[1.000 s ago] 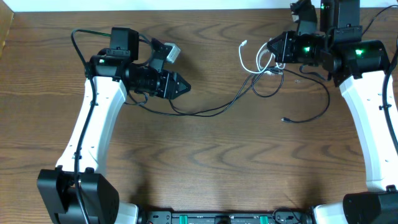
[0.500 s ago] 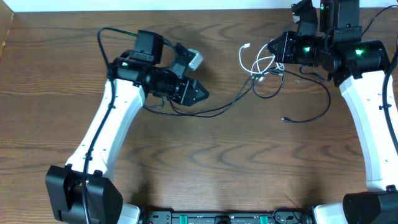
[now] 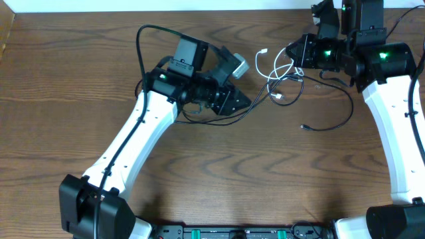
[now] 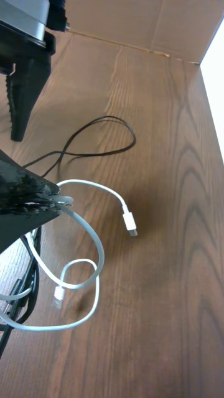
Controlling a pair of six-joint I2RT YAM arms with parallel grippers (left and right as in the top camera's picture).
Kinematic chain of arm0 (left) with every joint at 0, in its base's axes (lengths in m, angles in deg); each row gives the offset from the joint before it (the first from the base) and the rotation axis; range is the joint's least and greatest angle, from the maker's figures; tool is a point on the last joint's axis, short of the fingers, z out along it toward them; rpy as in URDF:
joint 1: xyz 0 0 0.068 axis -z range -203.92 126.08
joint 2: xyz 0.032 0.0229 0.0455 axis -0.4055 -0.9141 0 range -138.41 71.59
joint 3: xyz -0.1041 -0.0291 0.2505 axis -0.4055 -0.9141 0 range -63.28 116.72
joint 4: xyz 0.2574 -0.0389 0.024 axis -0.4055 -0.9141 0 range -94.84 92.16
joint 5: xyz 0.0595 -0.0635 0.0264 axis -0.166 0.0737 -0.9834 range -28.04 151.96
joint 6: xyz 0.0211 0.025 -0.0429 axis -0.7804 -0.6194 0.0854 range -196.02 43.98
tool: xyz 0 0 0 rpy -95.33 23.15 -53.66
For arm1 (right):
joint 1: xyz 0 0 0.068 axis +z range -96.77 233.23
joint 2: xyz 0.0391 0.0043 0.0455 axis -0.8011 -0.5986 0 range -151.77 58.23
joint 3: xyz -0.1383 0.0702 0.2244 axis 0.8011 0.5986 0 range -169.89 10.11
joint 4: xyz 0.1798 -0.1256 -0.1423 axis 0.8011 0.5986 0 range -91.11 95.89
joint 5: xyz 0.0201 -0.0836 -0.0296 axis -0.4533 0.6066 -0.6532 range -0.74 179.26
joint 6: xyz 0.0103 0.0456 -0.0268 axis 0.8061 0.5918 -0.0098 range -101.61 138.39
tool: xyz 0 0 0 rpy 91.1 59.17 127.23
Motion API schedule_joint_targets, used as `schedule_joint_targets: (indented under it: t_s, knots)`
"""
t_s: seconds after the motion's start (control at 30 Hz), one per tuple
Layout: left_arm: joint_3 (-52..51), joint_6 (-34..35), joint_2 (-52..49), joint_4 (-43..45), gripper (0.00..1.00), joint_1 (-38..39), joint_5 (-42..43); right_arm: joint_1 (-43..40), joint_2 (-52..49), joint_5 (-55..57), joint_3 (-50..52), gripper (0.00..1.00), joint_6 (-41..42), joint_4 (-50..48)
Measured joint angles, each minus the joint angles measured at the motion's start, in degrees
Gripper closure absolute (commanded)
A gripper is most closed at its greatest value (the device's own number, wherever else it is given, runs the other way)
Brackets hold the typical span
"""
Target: Untangle cables
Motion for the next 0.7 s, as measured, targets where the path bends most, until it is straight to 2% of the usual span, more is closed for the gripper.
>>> schedule_joint_targets:
  t_s: [0.13, 0.33, 0.7]
  knots:
    - [-0.55, 5.49, -0.02, 6.67, 0.43, 1.46, -1.44, 0.00, 0.00, 0.00, 0.00, 0.99, 0.00, 0.02]
    - [-3.80, 12.63, -3.21, 16.24, 0.42, 3.63, -3.93, 0.00, 0.00, 0.00, 0.00, 0.99, 0.00, 0.17]
    - [-4.72, 14.73, -9.46, 22.77, 0.41, 8.52, -4.90, 0.00, 0.00, 0.00, 0.00, 0.99, -0.04, 0.66]
